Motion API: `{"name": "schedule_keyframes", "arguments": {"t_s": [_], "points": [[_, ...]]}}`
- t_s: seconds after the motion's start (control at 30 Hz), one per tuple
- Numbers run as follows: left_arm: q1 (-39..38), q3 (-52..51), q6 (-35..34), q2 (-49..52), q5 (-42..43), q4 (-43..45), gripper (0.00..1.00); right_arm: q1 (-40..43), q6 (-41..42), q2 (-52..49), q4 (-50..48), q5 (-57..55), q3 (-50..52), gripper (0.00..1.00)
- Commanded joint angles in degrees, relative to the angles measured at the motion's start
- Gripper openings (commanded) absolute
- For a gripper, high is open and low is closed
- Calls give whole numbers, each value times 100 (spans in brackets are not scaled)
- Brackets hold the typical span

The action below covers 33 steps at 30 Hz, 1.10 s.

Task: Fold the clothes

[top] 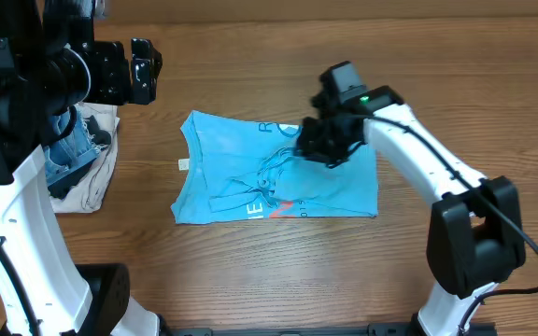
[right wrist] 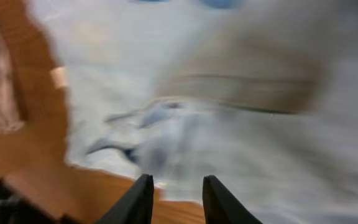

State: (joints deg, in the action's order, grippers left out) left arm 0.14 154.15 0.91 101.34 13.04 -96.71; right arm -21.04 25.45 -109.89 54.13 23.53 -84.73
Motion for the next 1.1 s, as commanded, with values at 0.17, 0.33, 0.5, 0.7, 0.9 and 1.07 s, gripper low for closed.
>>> {"name": "schedule_keyframes", "arguments": {"t_s": [0.17,0.33,0.5,0.7,0.9,1.07], "points": [[22,72,-92,-96,9,-9,100,313,37,-520,-380,-1722,243,4],[22,72,-92,-96,9,-9,100,256,74,-1165,-1025,-625,315,4],[22,72,-92,-96,9,-9,100,-28,-164,-1154,-2643,1172,297,4],[22,72,-92,-96,9,-9,100,-52,-426,-1137,-3550,2636,258,4],[22,72,-92,-96,9,-9,100,522,-787,-693,-1526,2437,-11,4],[22,72,-92,-96,9,-9,100,271,-1222,-619,11,1290,105,4]]}}
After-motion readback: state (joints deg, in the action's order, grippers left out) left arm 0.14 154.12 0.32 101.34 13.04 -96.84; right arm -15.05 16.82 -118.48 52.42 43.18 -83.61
